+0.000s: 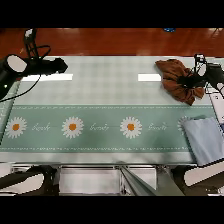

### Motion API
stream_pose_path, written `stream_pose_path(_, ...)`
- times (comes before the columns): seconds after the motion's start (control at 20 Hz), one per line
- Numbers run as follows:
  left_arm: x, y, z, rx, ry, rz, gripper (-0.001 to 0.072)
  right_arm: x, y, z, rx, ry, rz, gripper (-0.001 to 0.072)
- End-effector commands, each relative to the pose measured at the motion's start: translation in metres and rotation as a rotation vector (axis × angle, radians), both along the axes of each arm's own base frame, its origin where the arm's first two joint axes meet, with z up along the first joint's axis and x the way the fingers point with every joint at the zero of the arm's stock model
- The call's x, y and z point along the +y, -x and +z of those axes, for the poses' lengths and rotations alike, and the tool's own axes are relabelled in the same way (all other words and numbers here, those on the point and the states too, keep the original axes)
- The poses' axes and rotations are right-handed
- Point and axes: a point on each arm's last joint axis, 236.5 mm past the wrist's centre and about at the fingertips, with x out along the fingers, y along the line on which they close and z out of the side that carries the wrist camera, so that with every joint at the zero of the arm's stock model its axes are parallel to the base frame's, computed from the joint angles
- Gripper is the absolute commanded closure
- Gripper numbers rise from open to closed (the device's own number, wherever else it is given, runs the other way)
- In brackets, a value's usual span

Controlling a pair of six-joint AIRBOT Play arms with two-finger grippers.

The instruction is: Fold the shirts.

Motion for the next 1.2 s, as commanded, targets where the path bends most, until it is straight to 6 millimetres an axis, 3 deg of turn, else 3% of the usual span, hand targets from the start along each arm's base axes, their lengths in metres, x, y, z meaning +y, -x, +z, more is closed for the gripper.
stream_pose_path(0.0, 0.013, 0.009, 0.015, 0.058, -0.003, -0.023, 0.0204, 0.028, 0.017, 0.01, 0.107, -0.057, 0.098, 0.0684)
stream_pose_path(0.05, 0.021, 0.014, 0.025, 0.082, -0.002, -0.029, 0.0204, 0.03, 0.009, 0.035, 0.069, -0.046, 0.113, 0.0684)
stream_pose_path(0.15, 0.037, 0.029, 0.046, 0.134, 0.0, -0.037, 0.0204, 0.034, -0.015, 0.106, -0.088, -0.016, 0.128, 0.0684)
stream_pose_path(0.25, 0.049, 0.048, 0.062, 0.166, 0.003, -0.036, 0.0204, 0.045, -0.036, 0.194, -0.293, 0.006, 0.148, 0.0684)
stream_pose_path(0.35, 0.053, 0.072, 0.072, 0.2, 0.0, -0.05, 0.0204, 0.061, -0.042, 0.287, -0.503, 0.012, 0.172, 0.0684)
stream_pose_path(0.5, 0.049, 0.1, 0.084, 0.2, -0.015, -0.076, 0.0204, 0.09, -0.025, 0.418, -0.789, -0.021, 0.212, 0.0684)
stream_pose_path(0.6, 0.046, 0.119, 0.082, 0.19, -0.024, -0.085, 0.0204, 0.109, -0.002, 0.491, -0.948, -0.04, 0.258, 0.0684)
stream_pose_path(0.7, 0.043, 0.139, 0.073, 0.191, -0.021, -0.076, 0.0204, 0.133, 0.025, 0.545, -1.085, -0.043, 0.326, 0.0684)
stream_pose_path(0.85, 0.04, 0.164, 0.057, 0.184, -0.017, -0.06, 0.0204, 0.172, 0.066, 0.585, -1.182, -0.046, 0.432, 0.0684)
stream_pose_path(0.95, 0.034, 0.176, 0.044, 0.203, 0.003, -0.062, 0.0204, 0.208, 0.085, 0.586, -1.17, -0.067, 0.539, 0.0685)
stream_pose_path(1.05, 0.033, 0.182, 0.031, 0.245, 0.012, -0.066, 0.0204, 0.252, 0.097, 0.554, -1.049, -0.128, 0.654, 0.0684)
stream_pose_path(1.15, 0.034, 0.179, 0.027, 0.247, 0.012, -0.064, 0.0204, 0.301, 0.108, 0.491, -0.853, -0.203, 0.779, 0.0684)
